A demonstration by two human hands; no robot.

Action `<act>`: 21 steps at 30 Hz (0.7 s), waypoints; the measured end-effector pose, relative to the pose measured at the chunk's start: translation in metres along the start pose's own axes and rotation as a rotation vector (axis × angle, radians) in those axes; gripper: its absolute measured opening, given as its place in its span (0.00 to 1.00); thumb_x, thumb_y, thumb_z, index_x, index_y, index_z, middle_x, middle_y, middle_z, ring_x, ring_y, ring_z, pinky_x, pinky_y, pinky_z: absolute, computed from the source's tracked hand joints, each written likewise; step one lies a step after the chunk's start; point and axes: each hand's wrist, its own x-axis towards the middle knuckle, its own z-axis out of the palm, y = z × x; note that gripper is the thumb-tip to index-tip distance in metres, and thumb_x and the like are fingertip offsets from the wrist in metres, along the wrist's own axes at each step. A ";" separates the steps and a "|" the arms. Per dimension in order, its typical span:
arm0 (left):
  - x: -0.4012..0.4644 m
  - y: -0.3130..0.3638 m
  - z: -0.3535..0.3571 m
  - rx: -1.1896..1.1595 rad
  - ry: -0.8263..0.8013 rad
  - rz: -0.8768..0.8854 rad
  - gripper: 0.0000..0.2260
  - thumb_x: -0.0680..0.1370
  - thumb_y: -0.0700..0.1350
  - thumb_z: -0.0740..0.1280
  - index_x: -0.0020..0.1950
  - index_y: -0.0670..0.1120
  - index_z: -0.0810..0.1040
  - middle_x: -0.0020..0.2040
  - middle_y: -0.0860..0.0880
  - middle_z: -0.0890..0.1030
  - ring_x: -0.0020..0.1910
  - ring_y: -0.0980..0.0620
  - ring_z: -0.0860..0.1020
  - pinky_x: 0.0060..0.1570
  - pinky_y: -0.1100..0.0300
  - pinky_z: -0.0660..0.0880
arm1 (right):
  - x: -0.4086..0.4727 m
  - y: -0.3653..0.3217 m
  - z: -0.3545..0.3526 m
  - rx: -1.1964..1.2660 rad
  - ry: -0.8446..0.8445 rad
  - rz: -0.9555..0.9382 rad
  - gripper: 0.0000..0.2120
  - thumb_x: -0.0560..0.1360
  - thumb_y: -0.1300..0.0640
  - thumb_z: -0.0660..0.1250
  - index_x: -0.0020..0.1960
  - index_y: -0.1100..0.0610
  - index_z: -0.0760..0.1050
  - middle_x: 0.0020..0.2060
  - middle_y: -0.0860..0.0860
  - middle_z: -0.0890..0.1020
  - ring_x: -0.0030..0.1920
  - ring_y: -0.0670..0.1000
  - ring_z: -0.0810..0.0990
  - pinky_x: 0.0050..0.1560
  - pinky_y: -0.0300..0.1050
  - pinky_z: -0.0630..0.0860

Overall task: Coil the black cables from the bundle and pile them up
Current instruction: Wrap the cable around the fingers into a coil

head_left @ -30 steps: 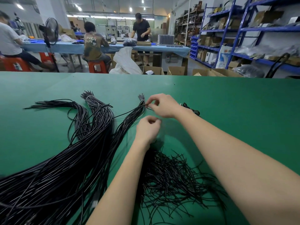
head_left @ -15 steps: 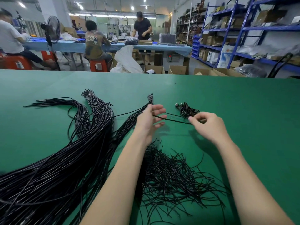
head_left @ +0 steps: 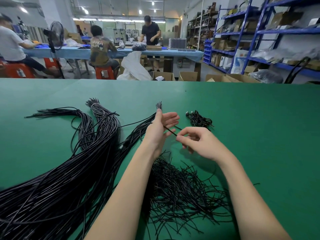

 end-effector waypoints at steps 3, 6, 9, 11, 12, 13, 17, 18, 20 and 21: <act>0.000 0.006 -0.002 -0.174 -0.045 0.043 0.28 0.87 0.55 0.44 0.57 0.42 0.80 0.54 0.45 0.86 0.57 0.49 0.83 0.53 0.60 0.78 | -0.004 0.007 -0.012 0.044 -0.141 0.051 0.06 0.78 0.51 0.71 0.44 0.48 0.86 0.31 0.49 0.81 0.30 0.48 0.74 0.33 0.35 0.71; -0.005 0.010 -0.001 -0.283 -0.217 0.037 0.32 0.86 0.57 0.44 0.56 0.40 0.83 0.57 0.41 0.85 0.59 0.45 0.82 0.55 0.59 0.80 | -0.005 0.011 -0.014 0.030 -0.236 0.088 0.11 0.80 0.47 0.69 0.45 0.49 0.87 0.31 0.50 0.81 0.33 0.48 0.73 0.37 0.38 0.73; -0.009 0.010 0.003 -0.310 -0.380 0.017 0.34 0.85 0.60 0.44 0.52 0.43 0.87 0.57 0.40 0.84 0.60 0.43 0.82 0.54 0.57 0.80 | -0.004 0.012 -0.015 -0.004 -0.307 0.102 0.13 0.79 0.44 0.68 0.45 0.49 0.87 0.32 0.49 0.80 0.33 0.48 0.73 0.37 0.37 0.71; -0.010 0.012 0.003 -0.348 -0.412 0.015 0.35 0.85 0.62 0.45 0.53 0.42 0.87 0.58 0.40 0.84 0.61 0.42 0.81 0.55 0.56 0.80 | -0.003 0.011 -0.019 -0.027 -0.348 0.110 0.14 0.78 0.41 0.68 0.45 0.48 0.87 0.31 0.48 0.80 0.32 0.46 0.71 0.36 0.36 0.69; -0.010 0.012 0.002 -0.379 -0.410 0.018 0.35 0.85 0.62 0.45 0.53 0.42 0.87 0.58 0.40 0.84 0.61 0.42 0.81 0.55 0.56 0.80 | -0.004 0.010 -0.021 -0.036 -0.367 0.115 0.14 0.77 0.40 0.68 0.45 0.48 0.87 0.31 0.47 0.79 0.32 0.46 0.71 0.36 0.36 0.68; -0.009 0.013 0.001 -0.407 -0.403 0.025 0.34 0.85 0.61 0.46 0.53 0.42 0.87 0.58 0.40 0.84 0.61 0.42 0.81 0.54 0.56 0.80 | -0.004 0.012 -0.022 -0.035 -0.378 0.114 0.15 0.76 0.39 0.69 0.45 0.48 0.87 0.30 0.47 0.79 0.32 0.46 0.70 0.35 0.36 0.67; -0.011 0.011 0.003 -0.416 -0.423 0.022 0.33 0.85 0.59 0.46 0.52 0.42 0.87 0.56 0.41 0.85 0.60 0.42 0.82 0.53 0.56 0.80 | -0.007 0.024 -0.018 -0.040 -0.354 0.083 0.14 0.77 0.39 0.69 0.46 0.47 0.87 0.29 0.44 0.78 0.30 0.44 0.69 0.33 0.32 0.66; -0.012 0.010 0.005 -0.407 -0.447 0.014 0.34 0.85 0.60 0.46 0.52 0.42 0.87 0.56 0.40 0.85 0.60 0.42 0.82 0.53 0.56 0.80 | -0.008 0.024 -0.016 -0.053 -0.364 0.072 0.14 0.77 0.39 0.69 0.46 0.47 0.87 0.29 0.44 0.78 0.30 0.43 0.69 0.33 0.31 0.66; -0.013 0.011 0.006 -0.410 -0.479 -0.006 0.34 0.85 0.62 0.46 0.52 0.41 0.87 0.56 0.40 0.85 0.60 0.41 0.82 0.54 0.55 0.80 | -0.008 0.025 -0.016 -0.075 -0.369 0.074 0.13 0.77 0.38 0.70 0.46 0.46 0.88 0.29 0.44 0.78 0.29 0.42 0.69 0.33 0.30 0.65; -0.013 0.013 0.005 -0.421 -0.482 -0.006 0.34 0.84 0.61 0.47 0.52 0.41 0.87 0.56 0.40 0.85 0.60 0.41 0.82 0.54 0.55 0.80 | -0.008 0.027 -0.018 -0.079 -0.360 0.082 0.14 0.76 0.38 0.70 0.46 0.46 0.88 0.29 0.44 0.78 0.29 0.42 0.70 0.33 0.31 0.66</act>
